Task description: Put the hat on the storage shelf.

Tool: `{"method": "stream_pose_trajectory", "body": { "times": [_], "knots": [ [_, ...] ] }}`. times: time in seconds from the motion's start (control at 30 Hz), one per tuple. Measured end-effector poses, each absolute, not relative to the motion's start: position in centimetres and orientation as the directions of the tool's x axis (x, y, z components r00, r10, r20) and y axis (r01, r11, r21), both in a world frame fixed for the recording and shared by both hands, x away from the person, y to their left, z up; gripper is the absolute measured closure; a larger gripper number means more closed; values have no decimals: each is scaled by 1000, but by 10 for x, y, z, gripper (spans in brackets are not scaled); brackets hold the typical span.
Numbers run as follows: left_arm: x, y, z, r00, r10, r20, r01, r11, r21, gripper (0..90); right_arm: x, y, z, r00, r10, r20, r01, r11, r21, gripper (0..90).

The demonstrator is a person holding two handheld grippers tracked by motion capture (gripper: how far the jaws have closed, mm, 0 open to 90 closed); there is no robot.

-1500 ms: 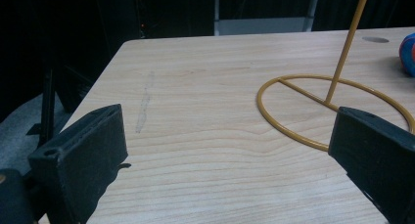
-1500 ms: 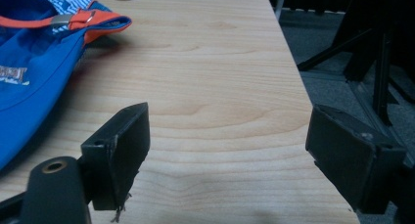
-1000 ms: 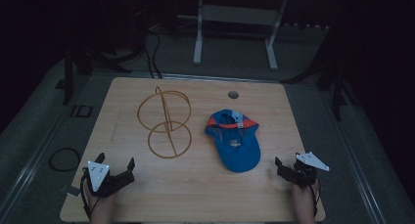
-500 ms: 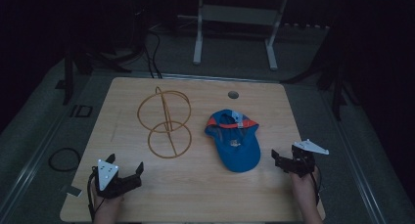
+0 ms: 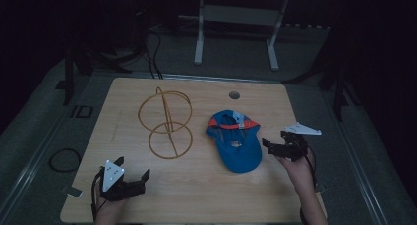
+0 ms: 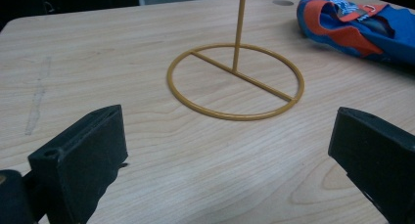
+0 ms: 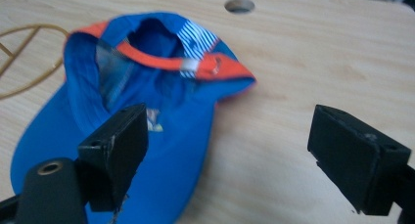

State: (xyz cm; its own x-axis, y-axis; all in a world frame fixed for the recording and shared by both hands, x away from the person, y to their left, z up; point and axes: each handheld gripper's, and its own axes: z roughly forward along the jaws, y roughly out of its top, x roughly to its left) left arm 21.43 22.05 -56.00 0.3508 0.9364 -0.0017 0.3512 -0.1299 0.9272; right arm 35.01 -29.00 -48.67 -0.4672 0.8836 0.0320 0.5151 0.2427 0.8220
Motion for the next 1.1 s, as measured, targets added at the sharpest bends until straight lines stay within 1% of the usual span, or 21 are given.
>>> {"method": "stream_pose_trajectory", "body": {
  "times": [0.03,0.1,0.3,0.63,0.83,0.93,1.1],
  "knots": [
    [215,220,-560,351,937,2,358,-136,924,12,353,-286,-486,-476,879,24,512,255,820,156],
    [216,220,-561,350,937,-6,367,-131,921,12,361,-281,-484,-497,867,33,512,263,818,195],
    [214,220,-561,356,934,16,349,-148,925,13,382,-260,-481,-524,851,23,508,291,811,209],
    [215,220,-561,377,926,0,354,-144,924,13,419,-233,-482,-579,815,-23,478,362,801,212],
    [215,220,-561,376,927,5,362,-151,920,13,443,-225,-488,-583,813,-5,493,359,793,227],
    [215,220,-561,379,926,4,362,-152,920,13,455,-222,-495,-579,815,-9,506,368,780,255],
    [215,220,-562,385,923,3,361,-153,920,13,472,-216,-506,-576,817,-18,524,386,759,256]
  ]
}}
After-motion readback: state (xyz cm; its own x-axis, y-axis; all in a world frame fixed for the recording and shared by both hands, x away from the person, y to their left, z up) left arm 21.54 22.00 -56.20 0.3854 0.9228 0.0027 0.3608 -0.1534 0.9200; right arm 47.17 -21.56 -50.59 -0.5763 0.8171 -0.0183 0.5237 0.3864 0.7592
